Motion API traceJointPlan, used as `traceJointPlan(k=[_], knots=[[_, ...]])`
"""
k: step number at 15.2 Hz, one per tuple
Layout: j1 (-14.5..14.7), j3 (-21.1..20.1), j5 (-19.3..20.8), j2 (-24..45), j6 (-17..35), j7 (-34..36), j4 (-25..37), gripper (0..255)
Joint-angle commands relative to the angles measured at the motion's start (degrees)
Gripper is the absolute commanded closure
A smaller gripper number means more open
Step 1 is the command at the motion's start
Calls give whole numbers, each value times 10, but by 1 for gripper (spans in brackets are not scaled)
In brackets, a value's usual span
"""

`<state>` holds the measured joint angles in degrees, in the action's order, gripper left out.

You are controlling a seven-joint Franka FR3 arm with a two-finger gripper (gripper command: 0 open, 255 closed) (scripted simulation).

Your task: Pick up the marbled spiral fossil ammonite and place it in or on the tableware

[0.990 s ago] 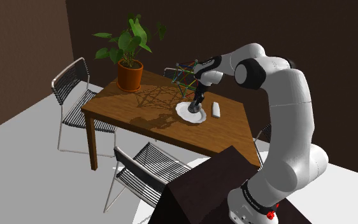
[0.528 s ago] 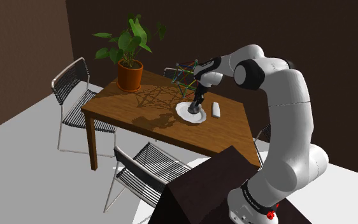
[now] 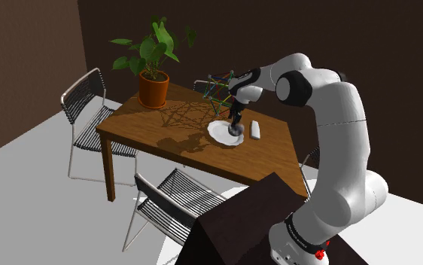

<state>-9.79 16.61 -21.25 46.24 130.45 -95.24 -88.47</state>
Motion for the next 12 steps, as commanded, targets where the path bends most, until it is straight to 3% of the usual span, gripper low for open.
traceJointPlan(k=[1, 4, 12], knots=[[2, 3, 4, -13, -10, 2, -3, 0], [6, 13, 15, -47, -43, 8, -3, 0], [6, 13, 15, -47, -43, 8, -3, 0]])
